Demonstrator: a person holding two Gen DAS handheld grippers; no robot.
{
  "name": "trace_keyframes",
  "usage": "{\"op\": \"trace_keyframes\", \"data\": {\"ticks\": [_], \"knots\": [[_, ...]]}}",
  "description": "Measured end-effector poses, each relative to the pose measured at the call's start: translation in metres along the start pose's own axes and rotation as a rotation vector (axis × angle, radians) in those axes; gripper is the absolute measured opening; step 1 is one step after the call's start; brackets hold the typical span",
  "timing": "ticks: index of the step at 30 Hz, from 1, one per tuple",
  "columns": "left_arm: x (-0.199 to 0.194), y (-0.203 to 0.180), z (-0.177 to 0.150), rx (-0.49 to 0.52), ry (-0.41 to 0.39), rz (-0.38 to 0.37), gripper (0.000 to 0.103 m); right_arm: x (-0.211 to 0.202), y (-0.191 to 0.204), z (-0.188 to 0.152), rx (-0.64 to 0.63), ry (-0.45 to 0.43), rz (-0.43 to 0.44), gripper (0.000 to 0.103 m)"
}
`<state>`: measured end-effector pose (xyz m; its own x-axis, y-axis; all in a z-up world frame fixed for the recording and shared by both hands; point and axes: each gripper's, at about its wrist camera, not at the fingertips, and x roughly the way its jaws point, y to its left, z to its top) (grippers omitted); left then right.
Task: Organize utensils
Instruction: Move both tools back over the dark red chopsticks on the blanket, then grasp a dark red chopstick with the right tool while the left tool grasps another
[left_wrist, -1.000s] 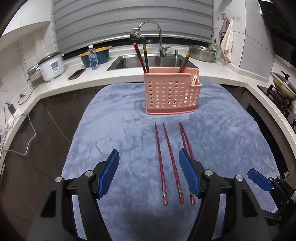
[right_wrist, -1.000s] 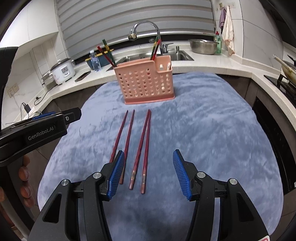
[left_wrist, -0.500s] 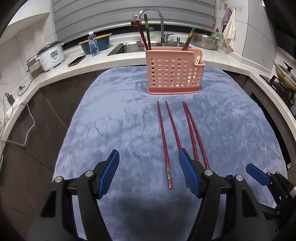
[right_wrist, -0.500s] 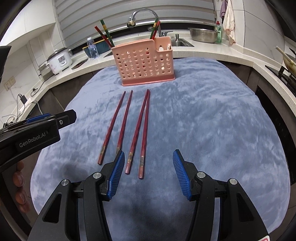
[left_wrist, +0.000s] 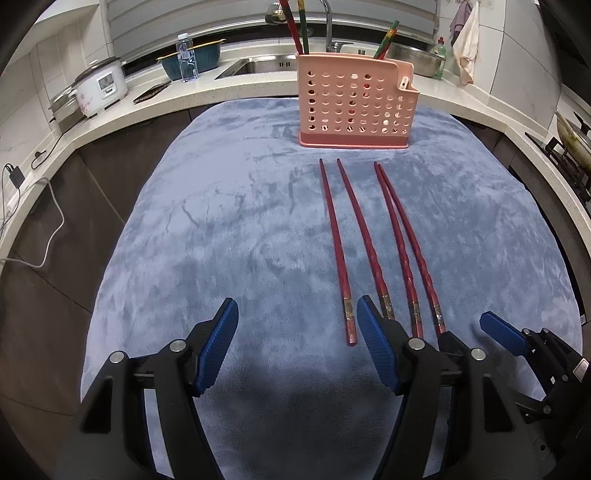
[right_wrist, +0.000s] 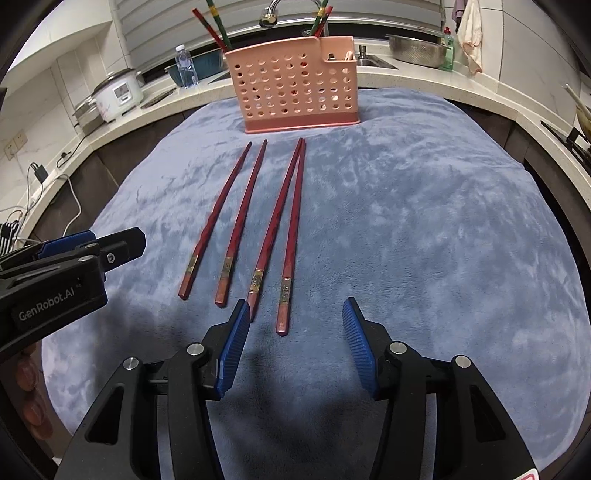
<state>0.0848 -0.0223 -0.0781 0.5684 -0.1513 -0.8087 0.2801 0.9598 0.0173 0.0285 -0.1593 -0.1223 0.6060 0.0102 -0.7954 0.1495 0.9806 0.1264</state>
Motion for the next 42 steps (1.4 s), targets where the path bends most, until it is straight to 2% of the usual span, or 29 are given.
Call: {"op": "trace_keyframes", "data": {"ticks": [8, 10, 16, 24, 39, 42], "knots": [[0.007, -0.002, -0.003, 0.01, 0.017, 0.005, 0.063, 0.021, 0.005, 0.004, -0.02, 0.019, -0.019, 0.042], [0.008, -0.002, -0.003, 0.01, 0.02, 0.007, 0.063, 0.025, 0.004, 0.003, -0.02, 0.027, -0.023, 0.037], [0.015, -0.001, -0.003, 0.009, 0.034, 0.011, 0.063, 0.03, 0.003, 0.002, -0.041, 0.025, -0.038, 0.03], [0.025, -0.006, -0.007, 0.018, 0.053, -0.01, 0.063, 0.03, -0.006, 0.003, -0.033, 0.026, -0.04, 0.007], [0.046, -0.02, -0.012, 0.033, 0.093, -0.039, 0.063, 0.021, -0.016, -0.002, -0.009, 0.031, -0.032, 0.007], [0.052, -0.021, -0.014, 0.032, 0.106, -0.054, 0.06, 0.019, -0.018, -0.003, -0.005, 0.031, -0.032, 0.007]]}}
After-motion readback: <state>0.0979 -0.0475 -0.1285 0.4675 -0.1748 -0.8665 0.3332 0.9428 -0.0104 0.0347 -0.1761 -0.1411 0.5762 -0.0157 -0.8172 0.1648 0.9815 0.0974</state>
